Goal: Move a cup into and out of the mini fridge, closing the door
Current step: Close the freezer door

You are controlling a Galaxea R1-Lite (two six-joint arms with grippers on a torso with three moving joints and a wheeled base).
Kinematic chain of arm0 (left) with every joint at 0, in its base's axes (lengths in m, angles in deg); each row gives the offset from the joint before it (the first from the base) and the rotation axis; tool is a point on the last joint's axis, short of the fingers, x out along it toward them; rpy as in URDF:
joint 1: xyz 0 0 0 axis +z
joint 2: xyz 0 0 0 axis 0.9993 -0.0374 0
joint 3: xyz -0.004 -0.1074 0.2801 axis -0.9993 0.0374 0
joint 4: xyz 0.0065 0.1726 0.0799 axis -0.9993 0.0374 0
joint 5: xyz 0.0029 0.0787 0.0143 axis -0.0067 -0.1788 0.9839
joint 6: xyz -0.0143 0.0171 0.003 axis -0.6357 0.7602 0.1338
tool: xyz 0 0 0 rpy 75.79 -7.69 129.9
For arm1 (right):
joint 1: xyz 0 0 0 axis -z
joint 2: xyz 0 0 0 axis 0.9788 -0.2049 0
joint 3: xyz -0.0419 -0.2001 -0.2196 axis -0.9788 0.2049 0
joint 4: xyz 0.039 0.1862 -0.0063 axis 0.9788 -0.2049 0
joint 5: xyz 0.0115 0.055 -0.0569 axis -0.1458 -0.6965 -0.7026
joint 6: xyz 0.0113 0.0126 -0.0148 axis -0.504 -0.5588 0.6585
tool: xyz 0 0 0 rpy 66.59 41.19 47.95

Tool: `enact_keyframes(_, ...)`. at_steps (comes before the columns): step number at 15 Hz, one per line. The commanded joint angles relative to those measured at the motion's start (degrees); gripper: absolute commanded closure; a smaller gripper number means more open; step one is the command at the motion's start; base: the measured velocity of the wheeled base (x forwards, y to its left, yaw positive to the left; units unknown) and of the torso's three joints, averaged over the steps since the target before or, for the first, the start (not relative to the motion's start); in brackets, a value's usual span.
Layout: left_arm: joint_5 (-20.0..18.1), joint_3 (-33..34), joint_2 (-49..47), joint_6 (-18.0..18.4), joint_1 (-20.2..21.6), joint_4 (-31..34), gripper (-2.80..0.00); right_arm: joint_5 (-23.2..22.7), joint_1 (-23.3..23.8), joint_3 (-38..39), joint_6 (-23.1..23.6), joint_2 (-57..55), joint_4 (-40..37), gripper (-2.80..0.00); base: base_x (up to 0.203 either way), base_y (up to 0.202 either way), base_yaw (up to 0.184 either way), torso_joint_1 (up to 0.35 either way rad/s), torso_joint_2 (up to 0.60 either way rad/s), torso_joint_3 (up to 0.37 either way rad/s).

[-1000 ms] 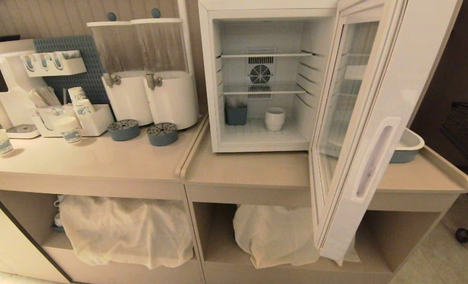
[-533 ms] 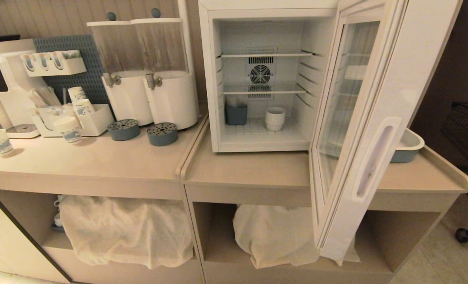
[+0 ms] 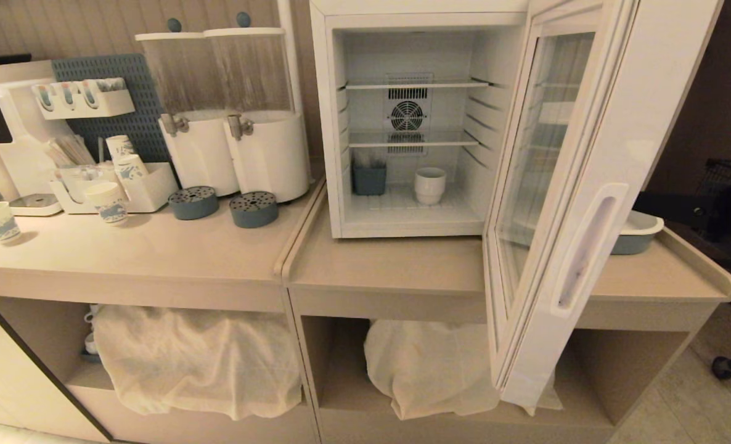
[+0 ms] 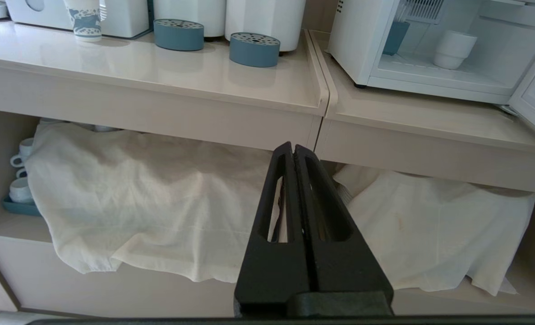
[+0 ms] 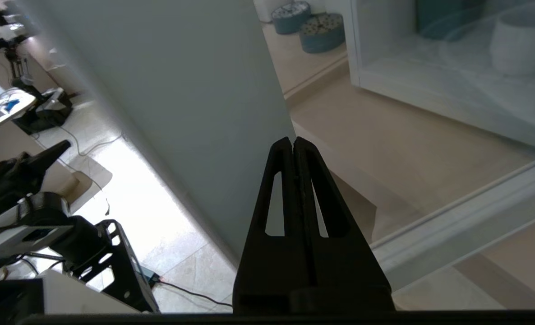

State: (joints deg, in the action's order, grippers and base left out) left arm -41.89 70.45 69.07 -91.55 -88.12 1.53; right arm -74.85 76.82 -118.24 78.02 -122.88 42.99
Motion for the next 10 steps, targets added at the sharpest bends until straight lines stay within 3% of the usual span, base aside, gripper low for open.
enact_keyframes(1,0.04,2.29,0.19,-0.09,0.00,-0.06,0.00,0.84,-2.34,-0.23,-0.11,-2.05,0.49,0.00,0.000,0.000,0.000,0.000,0.00,0.000)
enact_keyframes(3,0.04,2.29,0.10,-0.09,0.00,-0.06,0.00,2.46,-4.25,-0.72,-0.11,-2.72,0.49,0.00,0.000,0.000,0.000,0.000,0.00,0.000)
enact_keyframes(7,0.04,2.29,0.19,-0.22,0.00,-0.06,0.00,13.90,-12.60,-5.44,-0.50,-5.91,0.02,0.00,0.000,0.000,0.000,0.000,0.00,0.000)
enact_keyframes(10,0.04,2.29,0.13,-0.32,0.00,-0.06,0.00,29.96,-21.44,-11.71,-0.80,-10.72,-0.95,0.00,0.000,0.000,0.000,0.000,0.00,0.000)
